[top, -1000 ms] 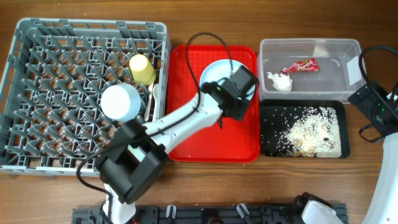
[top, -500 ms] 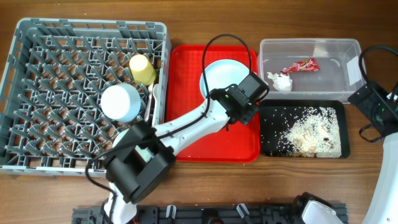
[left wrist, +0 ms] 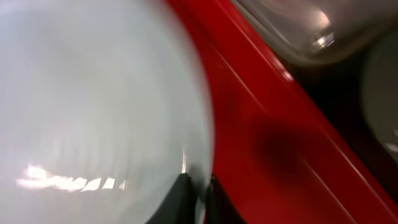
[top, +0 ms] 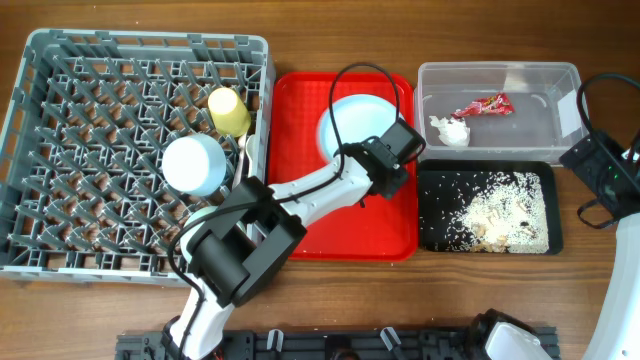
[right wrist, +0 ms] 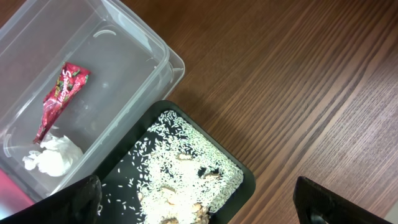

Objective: Sort waste into correct bins and load items into the dishwasher rack
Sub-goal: 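Lift the plate with the left gripper and stand it upright in the rack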

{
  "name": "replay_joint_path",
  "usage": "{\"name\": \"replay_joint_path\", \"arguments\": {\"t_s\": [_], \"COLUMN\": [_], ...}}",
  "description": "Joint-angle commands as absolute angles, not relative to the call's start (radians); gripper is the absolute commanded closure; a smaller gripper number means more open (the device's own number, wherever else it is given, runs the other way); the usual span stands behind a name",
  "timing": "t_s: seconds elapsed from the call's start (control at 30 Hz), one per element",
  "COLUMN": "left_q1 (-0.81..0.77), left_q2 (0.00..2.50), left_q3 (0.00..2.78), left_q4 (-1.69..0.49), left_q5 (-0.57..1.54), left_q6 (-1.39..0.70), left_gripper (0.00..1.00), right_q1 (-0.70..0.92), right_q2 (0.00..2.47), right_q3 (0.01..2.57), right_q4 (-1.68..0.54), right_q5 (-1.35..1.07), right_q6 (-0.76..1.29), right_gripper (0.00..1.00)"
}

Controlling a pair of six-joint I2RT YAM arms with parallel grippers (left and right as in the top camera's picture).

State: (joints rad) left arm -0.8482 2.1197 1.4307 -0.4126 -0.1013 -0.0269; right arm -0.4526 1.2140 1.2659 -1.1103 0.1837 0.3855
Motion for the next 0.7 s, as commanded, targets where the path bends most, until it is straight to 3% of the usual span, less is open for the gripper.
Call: {"name": "replay_joint_path", "arguments": {"t_s": [0.0,0.17,0.37,0.4,0.47,0.67], "left_q1": [-0.821,-0.780,-0.634,-0.492,-0.356,0.123], "left_q2": [2.121,1.941,1.586,1.446,1.376,1.351], "left_q3": [1.421,1.504,1.597,1.610,1.610,1.609], "left_q4": [-0.434,-0.562,-0.655,-0.726,-0.776,-0.884], "left_q5": [-0.103,-0.143,0.156,0.238,0.300,0.718], "left_q6": [-0.038,-0.170,-0.173,-0.172,-0.170,-0.070], "left_gripper": [0.96,0.96,0.96,0.96,0.96,0.96], "right_q1": [-0.456,-0.456,-0.456,-0.456,-0.456,-0.456], "right_q2": [1.220,1.220,1.220,1.220,1.220,1.220], "right_q3": [1.283,1.283,1.283,1.283,1.283,1.283], "right_q4": [-1.108,-1.108,-1.108,-1.108,-1.108,-1.108], "right_q5": [0.187,0.187,0.186,0.187,0.187,0.187], "right_q6": [0.393,0.393,0.393,0.393,0.393,0.393], "right_gripper": [0.00,0.00,0.00,0.00,0.00,0.00]}}
